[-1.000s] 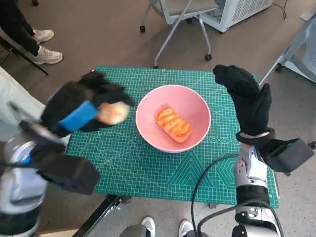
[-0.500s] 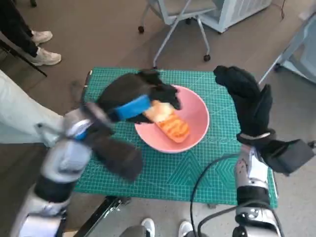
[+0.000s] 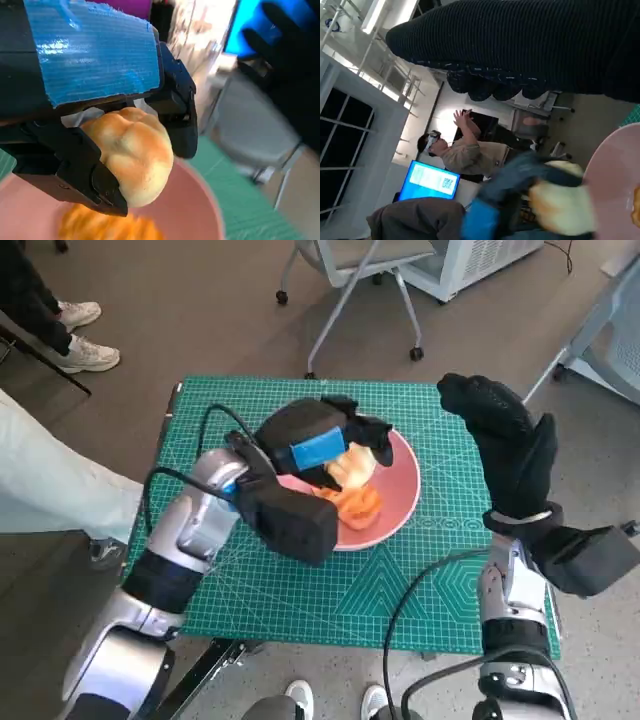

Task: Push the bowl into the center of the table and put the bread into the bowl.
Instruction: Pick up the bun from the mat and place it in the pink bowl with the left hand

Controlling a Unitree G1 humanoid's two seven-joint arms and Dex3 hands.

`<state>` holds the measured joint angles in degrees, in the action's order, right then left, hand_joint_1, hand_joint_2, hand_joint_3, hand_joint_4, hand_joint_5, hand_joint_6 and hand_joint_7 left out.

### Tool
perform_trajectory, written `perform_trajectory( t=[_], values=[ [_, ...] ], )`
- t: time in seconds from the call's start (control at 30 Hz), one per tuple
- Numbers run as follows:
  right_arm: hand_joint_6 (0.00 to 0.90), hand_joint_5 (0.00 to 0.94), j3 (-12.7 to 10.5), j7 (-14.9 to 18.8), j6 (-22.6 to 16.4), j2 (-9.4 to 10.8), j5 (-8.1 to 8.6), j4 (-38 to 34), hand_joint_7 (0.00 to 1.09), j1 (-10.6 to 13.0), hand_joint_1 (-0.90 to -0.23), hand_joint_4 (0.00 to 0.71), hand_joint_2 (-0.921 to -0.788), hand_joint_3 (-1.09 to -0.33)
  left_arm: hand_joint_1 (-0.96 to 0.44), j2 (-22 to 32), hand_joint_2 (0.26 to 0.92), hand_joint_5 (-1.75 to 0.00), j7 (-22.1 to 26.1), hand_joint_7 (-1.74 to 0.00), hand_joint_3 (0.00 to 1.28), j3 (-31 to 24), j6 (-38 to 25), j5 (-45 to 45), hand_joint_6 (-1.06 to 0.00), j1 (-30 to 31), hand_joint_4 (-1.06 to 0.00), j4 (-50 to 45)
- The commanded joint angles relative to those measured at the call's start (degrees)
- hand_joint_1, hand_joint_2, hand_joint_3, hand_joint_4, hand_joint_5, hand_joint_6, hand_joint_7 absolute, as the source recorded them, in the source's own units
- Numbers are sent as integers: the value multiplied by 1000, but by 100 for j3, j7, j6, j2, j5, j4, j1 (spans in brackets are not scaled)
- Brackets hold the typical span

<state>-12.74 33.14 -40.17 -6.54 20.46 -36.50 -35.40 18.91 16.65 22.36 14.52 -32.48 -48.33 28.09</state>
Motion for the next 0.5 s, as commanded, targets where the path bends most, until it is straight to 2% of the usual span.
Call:
perform_trajectory(
  t=[0.03,0.3,0.5],
  values=[
    [117,0,-31,-14,108,-16,68,18,503,159,-643,235,-921,-755,-97,15,865,-57,133,-82,23,83,-159,-115,-470,-116,-380,35],
    [113,1,-58,-41,137,3,60,14,501,136,-650,238,-921,-750,-197,69,856,-2,206,-3,7,35,-226,-87,-404,-30,-257,-55],
    [112,4,-64,-69,184,22,58,37,500,113,-652,243,-921,-751,-225,117,855,0,242,0,4,-151,-57,222,-380,91,-229,-107]
  ],
)
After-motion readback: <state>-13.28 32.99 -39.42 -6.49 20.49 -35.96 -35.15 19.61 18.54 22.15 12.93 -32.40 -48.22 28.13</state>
